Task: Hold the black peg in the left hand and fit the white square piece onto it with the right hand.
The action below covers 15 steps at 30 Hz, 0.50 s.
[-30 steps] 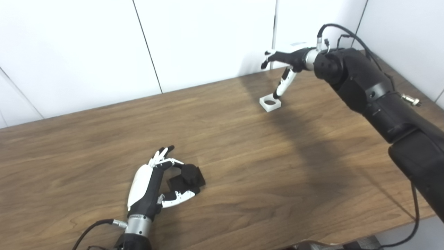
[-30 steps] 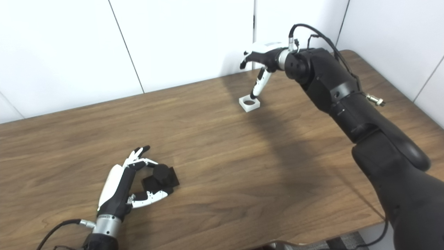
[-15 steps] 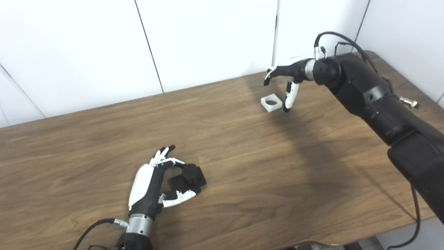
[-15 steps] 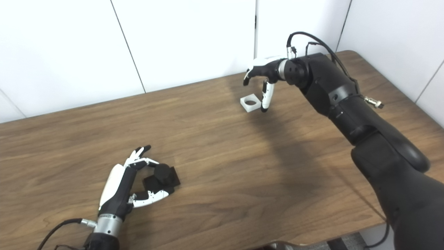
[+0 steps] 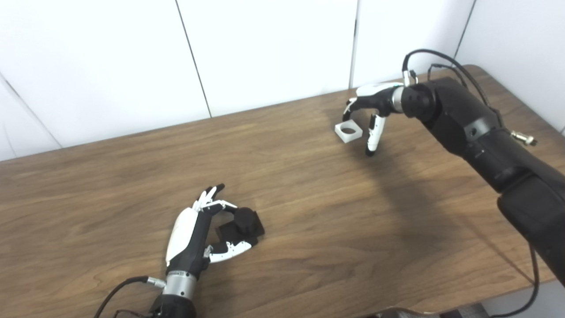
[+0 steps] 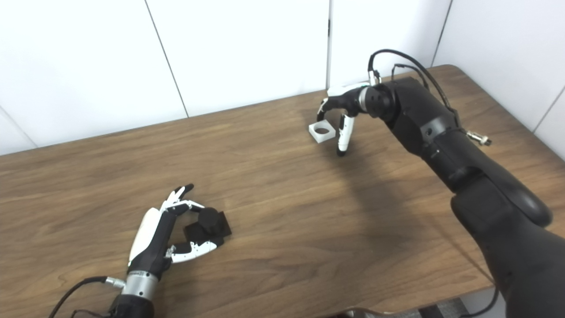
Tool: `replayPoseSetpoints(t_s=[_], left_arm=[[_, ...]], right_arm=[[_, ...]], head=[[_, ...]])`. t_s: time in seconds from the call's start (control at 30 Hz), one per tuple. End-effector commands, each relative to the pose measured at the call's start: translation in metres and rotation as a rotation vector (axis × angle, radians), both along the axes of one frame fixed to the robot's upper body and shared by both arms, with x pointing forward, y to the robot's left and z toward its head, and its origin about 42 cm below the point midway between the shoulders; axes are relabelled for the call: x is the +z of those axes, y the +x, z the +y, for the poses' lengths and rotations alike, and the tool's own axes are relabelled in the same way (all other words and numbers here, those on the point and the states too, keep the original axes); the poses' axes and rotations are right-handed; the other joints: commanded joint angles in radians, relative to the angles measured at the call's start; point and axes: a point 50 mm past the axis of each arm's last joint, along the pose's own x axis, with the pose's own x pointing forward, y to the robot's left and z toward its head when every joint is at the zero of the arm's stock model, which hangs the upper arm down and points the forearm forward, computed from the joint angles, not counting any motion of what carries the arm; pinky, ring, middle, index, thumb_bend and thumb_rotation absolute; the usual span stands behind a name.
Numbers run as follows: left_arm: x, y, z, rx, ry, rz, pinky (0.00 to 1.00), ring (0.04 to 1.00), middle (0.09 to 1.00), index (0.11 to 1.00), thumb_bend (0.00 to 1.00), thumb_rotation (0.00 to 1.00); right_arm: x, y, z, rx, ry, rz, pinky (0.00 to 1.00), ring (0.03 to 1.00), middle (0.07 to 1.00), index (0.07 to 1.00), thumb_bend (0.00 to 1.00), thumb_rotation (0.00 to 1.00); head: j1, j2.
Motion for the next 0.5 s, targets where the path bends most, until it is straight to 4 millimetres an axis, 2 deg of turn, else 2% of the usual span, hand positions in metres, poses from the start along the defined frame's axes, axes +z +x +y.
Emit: replayPoseSetpoints(t_s=[0.0,0.23,0.47], left_arm=[[-0.009,-0.006,0.008,0.033,0.04,0.05,1.0,1.0,0.956,0.49,0.52,0.08],[-0.008,-0.009,0.008,0.035,0.034,0.052,1.0,1.0,0.956,0.49,0.52,0.08],[-0.007,-0.011,0.006,0.038,0.031,0.062,1.0,1.0,0.954,0.49,0.52,0.08]], right_arm=[[0.026,0.006,0.002,0.011,0.002,-0.098,0.99,1.0,0.998,0.834,0.91,0.2],[0.01,0.002,0.003,0.05,-0.002,-0.135,1.0,1.0,0.982,0.808,0.89,0.25],[-0.001,-0.001,0.008,0.07,-0.001,-0.215,1.0,0.999,0.942,0.717,0.82,0.25]], head=[[0.001,0.0],[0.009,0.012],[0.012,0.018]])
